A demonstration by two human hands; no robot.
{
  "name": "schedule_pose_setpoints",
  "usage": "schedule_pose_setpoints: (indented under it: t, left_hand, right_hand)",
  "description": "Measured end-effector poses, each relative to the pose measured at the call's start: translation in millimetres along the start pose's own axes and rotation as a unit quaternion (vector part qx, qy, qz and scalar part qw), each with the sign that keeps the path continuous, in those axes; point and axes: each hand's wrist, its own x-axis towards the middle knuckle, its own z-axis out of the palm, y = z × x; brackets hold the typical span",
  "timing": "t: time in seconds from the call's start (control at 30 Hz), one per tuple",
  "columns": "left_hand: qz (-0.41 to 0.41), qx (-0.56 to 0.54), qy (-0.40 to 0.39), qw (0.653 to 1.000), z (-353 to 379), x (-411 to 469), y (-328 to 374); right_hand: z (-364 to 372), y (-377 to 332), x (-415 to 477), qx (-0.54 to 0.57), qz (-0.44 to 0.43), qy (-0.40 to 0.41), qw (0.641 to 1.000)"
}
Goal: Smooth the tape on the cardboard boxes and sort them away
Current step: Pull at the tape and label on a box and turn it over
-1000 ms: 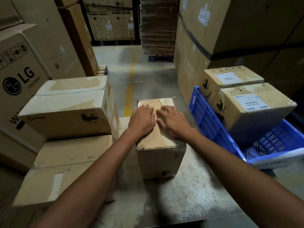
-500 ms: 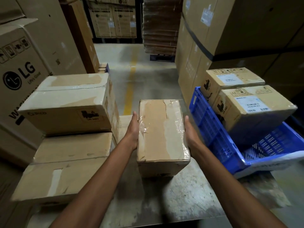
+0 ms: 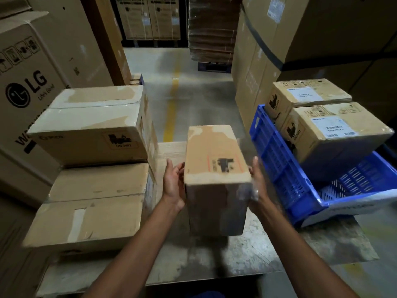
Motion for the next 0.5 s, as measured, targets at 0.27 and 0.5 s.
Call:
schedule_pose_setpoints:
  t: [0.27, 0.5]
  left_hand:
    - [-0.018, 0.159, 0.034, 0.987, -15.1, -8.4, -19.9]
    - [-0.111, 0.222, -0.016, 0.969, 21.1, 22.9, 17.0]
  right_hand:
    - [-16.6, 23.4, -11.0, -0.106, 0.054, 0.035, 0.992]
    - [12.6, -18.7, -2.6, -0.191, 0.042, -0.002, 0.981]
